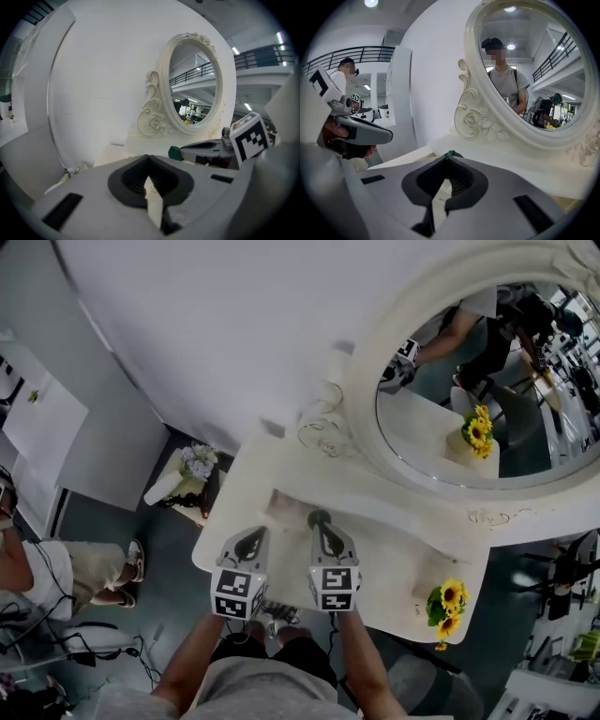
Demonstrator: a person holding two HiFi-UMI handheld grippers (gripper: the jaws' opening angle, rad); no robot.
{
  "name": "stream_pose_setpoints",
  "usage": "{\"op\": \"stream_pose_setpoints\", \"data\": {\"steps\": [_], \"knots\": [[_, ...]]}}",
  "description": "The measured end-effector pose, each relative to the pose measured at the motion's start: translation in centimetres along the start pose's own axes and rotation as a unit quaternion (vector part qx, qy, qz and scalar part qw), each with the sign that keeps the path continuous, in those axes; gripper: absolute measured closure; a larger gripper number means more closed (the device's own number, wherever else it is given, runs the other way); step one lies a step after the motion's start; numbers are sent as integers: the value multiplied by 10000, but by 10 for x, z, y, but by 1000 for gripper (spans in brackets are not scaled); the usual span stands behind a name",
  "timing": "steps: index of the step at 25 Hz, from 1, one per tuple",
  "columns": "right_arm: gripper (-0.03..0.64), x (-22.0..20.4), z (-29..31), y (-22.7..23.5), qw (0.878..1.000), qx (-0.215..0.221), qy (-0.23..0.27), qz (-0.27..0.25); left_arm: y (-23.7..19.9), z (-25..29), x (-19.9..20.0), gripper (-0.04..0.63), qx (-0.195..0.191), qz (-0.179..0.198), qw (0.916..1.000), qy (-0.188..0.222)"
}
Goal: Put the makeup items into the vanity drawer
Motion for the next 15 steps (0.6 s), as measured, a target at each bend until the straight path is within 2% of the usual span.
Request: {"op": "stream_pose_setpoints", "data": {"steps": [15], "knots": [[600, -9, 57, -26, 9976, 620, -285, -126, -35, 2, -23, 595, 448, -264, 9983, -246]]}}
Point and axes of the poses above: the fingertips, and each gripper's own axes: z forward along the fingers, y to its right, x out of its top, the point moved 6 cm from there along -z, backward along the fingers, and after that the axes turned 5 degrees about x, right-handed, at the moved point
